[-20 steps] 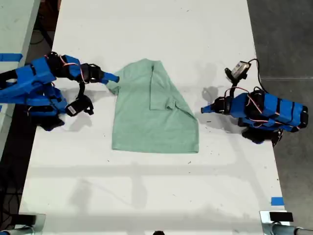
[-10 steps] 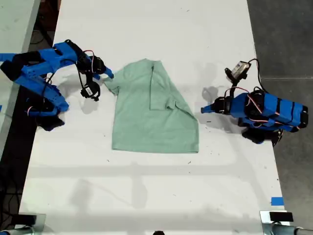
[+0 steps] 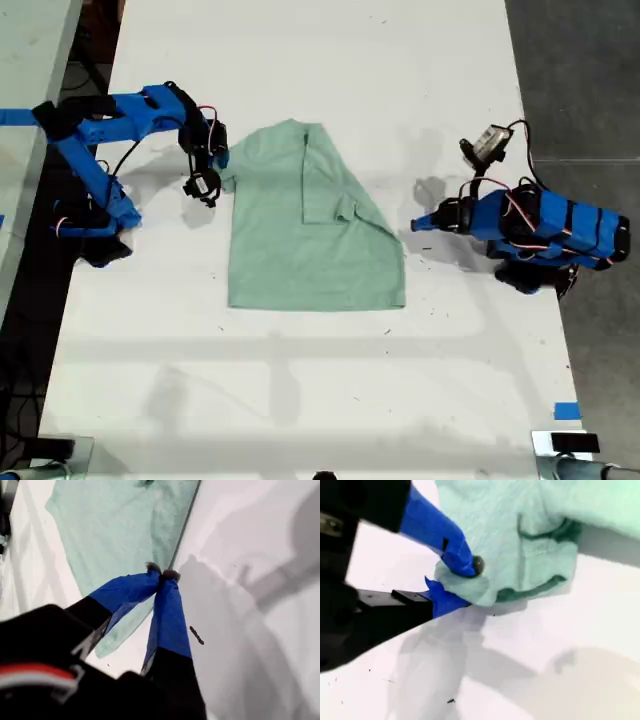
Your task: Fold t shirt
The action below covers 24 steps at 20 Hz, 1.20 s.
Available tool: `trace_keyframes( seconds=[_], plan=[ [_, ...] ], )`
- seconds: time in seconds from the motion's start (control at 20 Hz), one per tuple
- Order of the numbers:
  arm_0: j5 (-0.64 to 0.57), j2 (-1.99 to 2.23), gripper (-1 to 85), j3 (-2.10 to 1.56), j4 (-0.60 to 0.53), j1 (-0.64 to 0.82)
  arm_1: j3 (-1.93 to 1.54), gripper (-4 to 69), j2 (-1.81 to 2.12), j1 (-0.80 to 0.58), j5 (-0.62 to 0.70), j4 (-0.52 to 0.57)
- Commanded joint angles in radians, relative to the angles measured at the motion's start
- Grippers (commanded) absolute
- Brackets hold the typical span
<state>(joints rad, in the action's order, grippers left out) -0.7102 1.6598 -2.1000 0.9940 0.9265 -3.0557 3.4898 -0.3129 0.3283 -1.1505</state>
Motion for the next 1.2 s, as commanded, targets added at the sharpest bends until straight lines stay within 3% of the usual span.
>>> trace_keyframes(
  seconds=[0.0, 0.15, 0.35, 0.4, 0.5, 0.6, 0.65, 0.7, 0.8, 0.9, 1.0, 1.15],
  plan=[
    [0.041, 0.1, -0.2, 0.072, 0.095, -0.054, -0.057, 1.3, 0.017, -0.005, 0.005, 0.002],
    [0.143, 0.175, -0.2, 0.281, 0.219, -0.227, -0.057, 1.3, 0.017, -0.005, 0.005, 0.002],
    [0.284, 0.003, -0.2, 0.611, 0.239, -0.523, -0.057, 1.3, 0.017, -0.003, 0.005, 0.002],
    [0.311, -0.071, 2.9, 0.689, 0.23, -0.575, -0.057, 1.3, 0.017, -0.003, 0.005, 0.002],
    [0.31, -0.216, 18.1, 0.867, 0.219, -0.653, -0.057, 1.3, 0.017, -0.002, 0.005, 0.002],
    [0.288, -0.29, 18.8, 0.996, 0.239, -0.684, -0.057, 1.3, 0.017, -0.002, 0.006, 0.002],
    [0.288, -0.278, 17.6, 0.997, 0.259, -0.672, -0.057, 1.3, 0.017, -0.002, 0.006, 0.002],
    [0.295, -0.247, 0.7, 0.991, 0.308, -0.644, -0.057, 1.3, 0.017, -0.002, 0.006, 0.002],
    [0.293, -0.115, -0.2, 0.917, 0.38, -0.6, -0.057, 1.3, 0.017, 0.0, 0.006, 0.002],
    [0.282, 0.104, -0.2, 0.785, 0.379, -0.595, -0.057, 1.3, 0.017, 0.0, 0.008, 0.002],
    [0.299, 0.397, -0.2, 0.529, 0.279, -0.603, -0.057, 1.3, 0.017, 0.0, 0.008, 0.002],
    [0.393, 0.948, -0.2, -0.249, -0.149, -0.624, -0.057, 1.3, 0.017, 0.0, 0.008, 0.002]
  ],
)
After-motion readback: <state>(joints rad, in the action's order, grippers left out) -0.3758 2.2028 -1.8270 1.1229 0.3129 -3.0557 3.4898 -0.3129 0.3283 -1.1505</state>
